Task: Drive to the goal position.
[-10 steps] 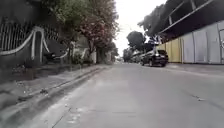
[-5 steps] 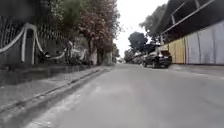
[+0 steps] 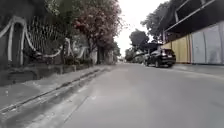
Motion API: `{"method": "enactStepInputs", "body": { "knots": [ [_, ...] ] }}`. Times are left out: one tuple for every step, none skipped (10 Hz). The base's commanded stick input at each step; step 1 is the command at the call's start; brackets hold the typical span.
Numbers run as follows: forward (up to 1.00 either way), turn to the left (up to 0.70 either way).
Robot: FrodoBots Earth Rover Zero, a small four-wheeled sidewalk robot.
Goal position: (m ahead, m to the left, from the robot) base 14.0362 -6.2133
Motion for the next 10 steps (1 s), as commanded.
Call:
{"method": "enactStepInputs", "body": {
  "knots": [
    [1.00, -0.17],
    [1.00, -0.35],
    [1.00, -0.40],
    [1.00, -0.40],
    [1.00, -0.40],
    [1.00, -0.40],
    [1.00, -0.22],
    [1.00, -0.06],
    [1.00, -0.03],
    [1.00, 0.00]
  ]
}}
